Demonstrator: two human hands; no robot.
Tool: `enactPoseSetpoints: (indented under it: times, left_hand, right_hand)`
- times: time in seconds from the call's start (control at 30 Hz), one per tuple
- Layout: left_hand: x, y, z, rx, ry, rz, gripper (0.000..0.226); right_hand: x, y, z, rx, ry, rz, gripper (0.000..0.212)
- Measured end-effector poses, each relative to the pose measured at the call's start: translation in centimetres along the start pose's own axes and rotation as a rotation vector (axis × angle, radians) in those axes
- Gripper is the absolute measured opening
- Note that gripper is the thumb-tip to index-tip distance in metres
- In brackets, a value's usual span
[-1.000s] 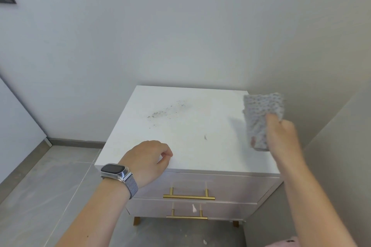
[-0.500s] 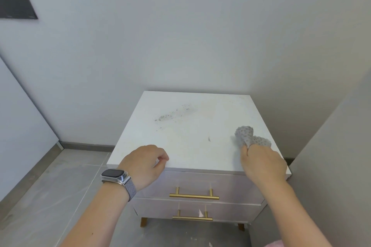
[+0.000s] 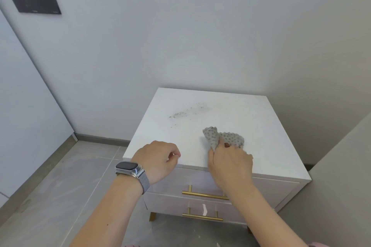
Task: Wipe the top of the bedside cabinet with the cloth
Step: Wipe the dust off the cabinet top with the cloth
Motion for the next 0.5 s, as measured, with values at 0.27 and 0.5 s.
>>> enactPoseSetpoints:
  times: [0.27, 0.5]
  left_hand:
    - [-0.8, 0.0, 0.3, 0.012, 0.006, -0.016, 0.026]
    - [-2.6, 0.4, 0.4, 0.176, 0.033, -0.044, 0.027]
  right_hand:
    - [1.1, 2.2, -2.8, -0.047, -0.262, -0.468, 0.050]
    - [9.7, 2.7, -7.1, 0.199, -0.808, -0.913, 0.041]
Point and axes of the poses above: each hand's wrist, its own z-axis away from the middle knuckle, its own y-axis out of the back of the hand, x = y × z, the point moved 2 cm from there along -z, towards the middle knuckle, and after that the axes turned 15 degrees about x, right-handed, at the moved point
